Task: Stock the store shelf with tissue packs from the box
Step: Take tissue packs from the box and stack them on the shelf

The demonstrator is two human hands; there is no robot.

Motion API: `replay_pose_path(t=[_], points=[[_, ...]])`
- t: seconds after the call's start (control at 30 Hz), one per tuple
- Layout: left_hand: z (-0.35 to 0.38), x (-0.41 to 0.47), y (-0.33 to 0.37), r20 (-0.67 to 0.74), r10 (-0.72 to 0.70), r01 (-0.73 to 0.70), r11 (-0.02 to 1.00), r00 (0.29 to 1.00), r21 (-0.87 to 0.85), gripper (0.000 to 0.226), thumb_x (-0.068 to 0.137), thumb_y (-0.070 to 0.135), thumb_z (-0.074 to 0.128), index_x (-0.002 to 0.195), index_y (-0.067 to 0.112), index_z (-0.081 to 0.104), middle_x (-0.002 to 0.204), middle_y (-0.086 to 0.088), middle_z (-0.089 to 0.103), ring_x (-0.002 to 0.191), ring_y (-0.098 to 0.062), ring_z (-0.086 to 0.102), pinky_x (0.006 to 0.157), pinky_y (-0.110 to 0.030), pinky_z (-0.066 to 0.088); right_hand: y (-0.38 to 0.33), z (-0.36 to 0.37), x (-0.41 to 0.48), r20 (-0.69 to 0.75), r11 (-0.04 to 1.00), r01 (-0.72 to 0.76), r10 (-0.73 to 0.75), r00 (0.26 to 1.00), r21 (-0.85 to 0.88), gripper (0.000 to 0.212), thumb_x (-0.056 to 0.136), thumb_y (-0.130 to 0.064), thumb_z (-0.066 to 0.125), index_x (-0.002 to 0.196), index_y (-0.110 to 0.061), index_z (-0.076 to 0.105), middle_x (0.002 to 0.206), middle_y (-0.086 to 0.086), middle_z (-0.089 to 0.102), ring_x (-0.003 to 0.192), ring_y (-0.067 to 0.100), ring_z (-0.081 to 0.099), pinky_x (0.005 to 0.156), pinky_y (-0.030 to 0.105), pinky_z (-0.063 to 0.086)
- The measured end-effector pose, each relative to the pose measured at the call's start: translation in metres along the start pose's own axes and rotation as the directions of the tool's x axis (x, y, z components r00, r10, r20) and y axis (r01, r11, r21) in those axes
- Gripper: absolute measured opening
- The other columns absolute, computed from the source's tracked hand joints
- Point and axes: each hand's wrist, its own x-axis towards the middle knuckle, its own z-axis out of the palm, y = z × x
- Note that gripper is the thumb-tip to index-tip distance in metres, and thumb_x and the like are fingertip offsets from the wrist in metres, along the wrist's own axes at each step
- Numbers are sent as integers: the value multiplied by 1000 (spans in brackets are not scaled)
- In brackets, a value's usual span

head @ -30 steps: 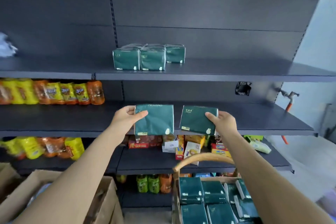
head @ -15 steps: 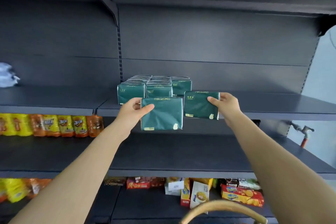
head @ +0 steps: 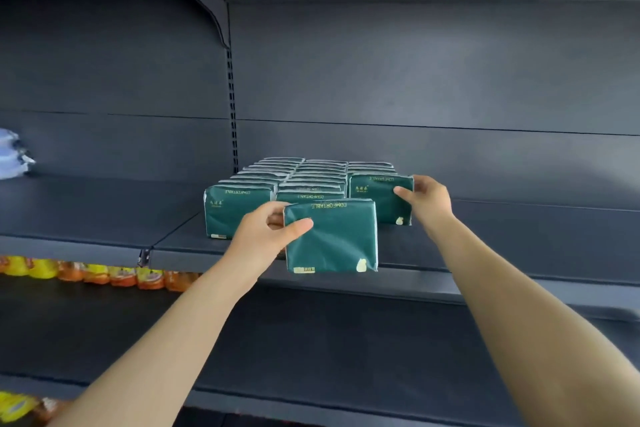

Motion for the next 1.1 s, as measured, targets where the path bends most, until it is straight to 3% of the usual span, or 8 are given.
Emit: replay_pose_path(t=[0.1, 0.4, 0.53, 0.67, 0.77, 0.83, 0.93, 1.1], points=[[4, 12, -3, 13, 18, -18, 999, 1000, 34, 15, 81, 25, 72, 93, 28, 63, 95, 9, 68, 86, -2, 63, 67, -13, 45, 8, 17, 21, -17, 996, 21, -23, 1000, -83, 45, 86, -27, 67, 126, -9, 57, 126, 4, 61, 112, 26, 58, 87, 29, 46], [9, 26, -8, 38, 49, -50, 999, 998, 21, 12, 80, 24, 72, 84, 28, 62, 84, 11, 66, 66, 12, 59, 54, -5, 44, 31, 42, 36, 14, 949, 72, -71, 997, -306, 54, 82, -26, 71, 127, -6, 48, 112, 9, 64, 103, 28, 59, 73, 27, 42], [9, 27, -9, 34, 37, -38, 999, 999, 34, 10, 80, 28, 72, 81, 28, 61, 80, 13, 65, 69, 7, 61, 57, -9, 44, 31, 42, 43, 36, 938, 32, -21, 999, -346, 47, 81, -32, 71, 116, -5, 54, 104, 5, 64, 100, 27, 60, 70, 27, 39], [8, 26, -9, 36, 20, -21, 999, 999, 36, 15, 80, 29, 72, 92, 24, 65, 89, 9, 68, 82, -1, 64, 65, -15, 46, 30, 32, 34, 44, 943, -30, 48, 998, -333, 38, 85, -36, 64, 107, -5, 63, 88, 5, 63, 96, 28, 62, 67, 25, 36], [9, 23, -8, 28, 9, -9, 1000, 1000, 29, 17, 80, 29, 72, 95, 24, 65, 93, 7, 68, 89, -6, 64, 74, -21, 49, 16, 19, -5, -36, 978, -73, 68, 997, -194, 39, 93, -37, 53, 112, -3, 61, 103, 7, 65, 104, 28, 60, 77, 26, 41], [11, 19, -6, 22, 7, -8, 1000, 1000, 29, 16, 80, 29, 72, 93, 24, 64, 93, 8, 67, 89, -5, 63, 77, -22, 49, 5, 9, -42, -29, 991, -82, 86, 996, 104, 32, 96, -37, 48, 108, -9, 60, 109, 5, 65, 99, 22, 62, 86, 33, 49], [15, 10, -1, 10, 9, -9, 1000, 1000, 0, 11, 81, 26, 71, 88, 26, 63, 91, 9, 67, 86, -4, 63, 76, -19, 49, -17, -3, -101, 55, 896, -104, 88, 995, 431, 28, 97, -37, 46, 105, -14, 61, 105, 1, 67, 94, 15, 64, 76, 28, 53], [29, -3, 9, 15, 65, -66, 998, 998, 24, 17, 81, 28, 71, 96, 26, 62, 91, 13, 65, 86, -2, 61, 77, -19, 48, -36, -8, -158, 151, 938, 50, -108, 983, 344, 14, 91, -26, 60, 104, -24, 64, 100, -8, 71, 92, 7, 67, 78, 22, 54]])
